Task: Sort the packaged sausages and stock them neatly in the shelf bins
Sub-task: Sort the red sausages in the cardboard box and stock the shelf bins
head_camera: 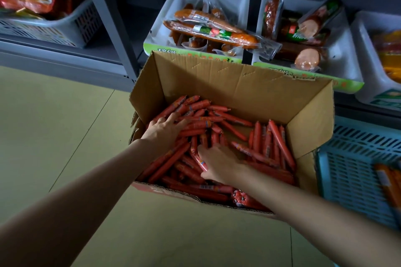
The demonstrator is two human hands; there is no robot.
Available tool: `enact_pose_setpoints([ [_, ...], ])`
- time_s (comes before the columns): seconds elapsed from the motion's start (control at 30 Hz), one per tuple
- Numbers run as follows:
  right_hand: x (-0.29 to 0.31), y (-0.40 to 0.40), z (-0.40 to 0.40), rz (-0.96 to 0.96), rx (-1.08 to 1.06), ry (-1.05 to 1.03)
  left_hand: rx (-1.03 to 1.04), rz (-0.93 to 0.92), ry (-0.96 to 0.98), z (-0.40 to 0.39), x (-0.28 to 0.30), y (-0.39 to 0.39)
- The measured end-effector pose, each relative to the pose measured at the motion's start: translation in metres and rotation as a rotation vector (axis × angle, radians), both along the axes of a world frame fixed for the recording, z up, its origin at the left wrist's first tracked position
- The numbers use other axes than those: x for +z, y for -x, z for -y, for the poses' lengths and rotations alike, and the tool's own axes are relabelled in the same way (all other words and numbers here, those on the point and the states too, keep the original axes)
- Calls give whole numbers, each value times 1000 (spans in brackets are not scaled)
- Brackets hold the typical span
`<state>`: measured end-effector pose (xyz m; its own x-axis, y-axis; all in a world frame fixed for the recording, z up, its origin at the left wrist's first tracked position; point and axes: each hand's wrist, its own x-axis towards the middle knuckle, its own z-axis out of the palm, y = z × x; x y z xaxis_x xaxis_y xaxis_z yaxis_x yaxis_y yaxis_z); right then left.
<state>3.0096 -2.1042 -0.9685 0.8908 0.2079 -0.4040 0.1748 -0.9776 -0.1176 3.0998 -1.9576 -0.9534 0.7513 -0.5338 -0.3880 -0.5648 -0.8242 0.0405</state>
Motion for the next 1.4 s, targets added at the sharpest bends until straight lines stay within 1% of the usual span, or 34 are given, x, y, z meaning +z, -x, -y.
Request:
enact_pose_setpoints([
  [0.03, 0, 1, -4, 9, -10, 36, -4, -6, -3, 1, 1, 1],
  [0.07, 0, 0, -2, 10, -60, 9, -6, -8, 3, 2, 1, 1],
  [0.1, 4, -2, 2, -8, -147, -72, -3, -13, 6, 2, -1, 0],
  [0.13, 9, -4, 8, -16, -241, -194, 13, -12, 26, 1, -4, -3],
  [0.2, 25, -6, 27, 28, -393, -419, 38, -37, 57, -3, -14, -10],
  [0.27, 43, -9, 48, 105, -564, -723, -4, -32, 57, -5, -20, -12],
  [0.3, 53, -10, 58, 122, -642, -884, -40, -14, 15, -4, -19, -10],
  [0.33, 62, -12, 71, 130, -707, -986, -70, 18, -18, -3, -21, -9],
  [0.37, 70, -14, 82, 131, -733, -1013, -57, 35, -50, -2, -20, -7],
  [0.4, 78, -14, 94, 136, -700, -957, -35, 51, -65, 1, -21, -7],
  [0.47, 87, -12, 112, 116, -542, -768, -17, 66, -105, 5, -18, -5],
  [0.53, 88, -6, 116, 14, -373, -598, -18, 58, -101, 7, -16, -5],
  [0.63, 64, 8, 113, -122, -173, -274, -9, -5, -79, 7, -11, -3],
  [0.67, 55, 12, 112, -170, -135, -188, -13, -3, -68, 6, -10, -4],
  [0.7, 49, 16, 111, -219, -112, -147, -19, 7, -71, 5, -11, -4],
  [0.77, 41, 20, 112, -309, -115, -131, -20, 10, -54, 4, -12, -6],
  [0.83, 37, 18, 116, -336, -143, -129, -22, -10, -50, 3, -13, -7],
  [0.9, 32, 12, 121, -263, -184, -151, -44, -11, -42, 1, -14, -9],
  [1.0, 21, 0, 126, -143, -321, -162, -13, -20, -7, 0, -13, -10],
  [1.07, 16, -6, 124, -110, -394, -113, 0, -7, -13, 0, -13, -10],
  [1.13, 12, -8, 115, -123, -405, -6, -1, 26, -47, 2, -11, -10],
  [1.2, 8, -6, 107, -186, -378, 65, 0, 58, -115, 5, -11, -10],
  [1.3, 8, -8, 104, -209, -387, 67, 12, 97, -200, 15, -8, -8],
  [1.37, 21, -13, 112, -185, -425, 73, 27, 96, -202, 20, -8, -8],
  [1.4, 30, -16, 118, -178, -482, 51, 39, 88, -199, 21, -8, -8],
])
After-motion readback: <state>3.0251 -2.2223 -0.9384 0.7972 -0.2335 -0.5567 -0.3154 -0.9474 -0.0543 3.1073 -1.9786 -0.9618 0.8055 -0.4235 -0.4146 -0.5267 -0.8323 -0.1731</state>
